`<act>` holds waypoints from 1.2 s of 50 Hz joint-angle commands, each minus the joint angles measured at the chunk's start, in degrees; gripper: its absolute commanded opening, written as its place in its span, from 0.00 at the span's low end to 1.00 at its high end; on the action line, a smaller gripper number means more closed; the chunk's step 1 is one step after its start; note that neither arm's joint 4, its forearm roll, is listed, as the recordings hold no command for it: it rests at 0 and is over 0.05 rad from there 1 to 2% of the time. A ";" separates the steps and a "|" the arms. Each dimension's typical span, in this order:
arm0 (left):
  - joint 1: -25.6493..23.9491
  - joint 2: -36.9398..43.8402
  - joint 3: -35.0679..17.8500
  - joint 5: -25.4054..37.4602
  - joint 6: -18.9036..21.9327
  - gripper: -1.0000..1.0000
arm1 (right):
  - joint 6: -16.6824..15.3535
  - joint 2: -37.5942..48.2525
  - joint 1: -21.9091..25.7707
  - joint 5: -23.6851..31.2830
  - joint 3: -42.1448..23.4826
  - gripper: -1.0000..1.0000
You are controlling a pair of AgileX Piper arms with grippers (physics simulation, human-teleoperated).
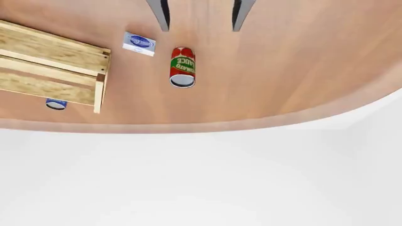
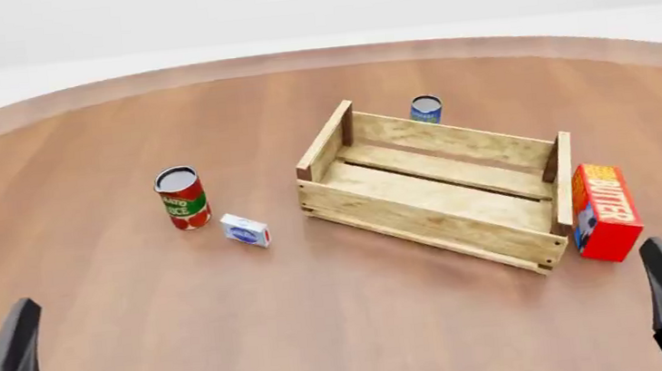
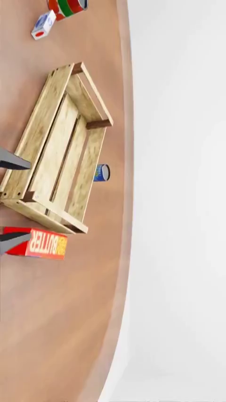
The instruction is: Pick up the butter and put it in the tray.
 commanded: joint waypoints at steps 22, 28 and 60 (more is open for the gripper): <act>0.00 0.00 0.00 0.00 0.00 1.00 | -0.64 5.56 -1.52 -2.22 -1.89 1.00; 0.00 0.00 0.00 0.00 0.00 1.00 | -0.46 6.45 -2.22 -2.04 -2.63 1.00; 0.00 0.00 0.00 0.00 0.00 1.00 | -1.56 11.67 -8.25 -4.22 -3.22 1.00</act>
